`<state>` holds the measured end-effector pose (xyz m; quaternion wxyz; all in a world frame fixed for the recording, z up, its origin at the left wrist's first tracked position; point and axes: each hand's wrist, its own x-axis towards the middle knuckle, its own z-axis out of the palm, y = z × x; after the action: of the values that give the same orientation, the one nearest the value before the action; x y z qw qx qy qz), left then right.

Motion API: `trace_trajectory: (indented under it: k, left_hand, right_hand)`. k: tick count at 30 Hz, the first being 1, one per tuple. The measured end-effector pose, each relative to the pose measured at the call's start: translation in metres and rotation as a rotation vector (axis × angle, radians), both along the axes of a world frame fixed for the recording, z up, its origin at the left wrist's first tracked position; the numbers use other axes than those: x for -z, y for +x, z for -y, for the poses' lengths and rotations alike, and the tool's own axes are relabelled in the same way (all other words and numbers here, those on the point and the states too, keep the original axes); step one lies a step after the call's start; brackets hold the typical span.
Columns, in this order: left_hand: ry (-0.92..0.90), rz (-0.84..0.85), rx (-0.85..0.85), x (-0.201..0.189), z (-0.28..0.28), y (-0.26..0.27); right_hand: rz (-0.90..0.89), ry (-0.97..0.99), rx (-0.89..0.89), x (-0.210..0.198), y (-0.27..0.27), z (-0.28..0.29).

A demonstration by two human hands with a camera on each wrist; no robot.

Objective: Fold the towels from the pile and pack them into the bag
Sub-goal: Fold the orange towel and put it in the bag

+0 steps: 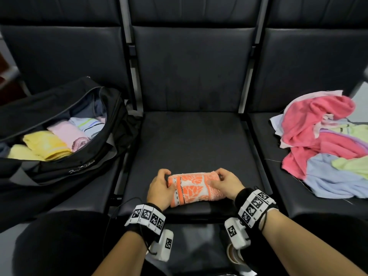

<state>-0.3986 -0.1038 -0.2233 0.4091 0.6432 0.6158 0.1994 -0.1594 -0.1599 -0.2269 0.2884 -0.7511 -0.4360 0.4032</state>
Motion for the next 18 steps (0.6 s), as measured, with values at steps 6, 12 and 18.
trace_trajectory:
  k: [6, 12, 18]
  left_hand:
    - [-0.013, -0.027, 0.069, -0.010, 0.005, -0.004]
    - [0.034, -0.061, 0.118, -0.035, -0.001, -0.006]
    - [0.018, 0.131, 0.396, -0.087, -0.006, -0.005]
  right_hand:
    - [-0.133, 0.049, 0.054, -0.005, -0.002, 0.009]
    - [-0.075, 0.293, -0.034, -0.047, -0.010, 0.000]
    - [0.119, 0.412, -0.412, -0.122, -0.043, -0.022]
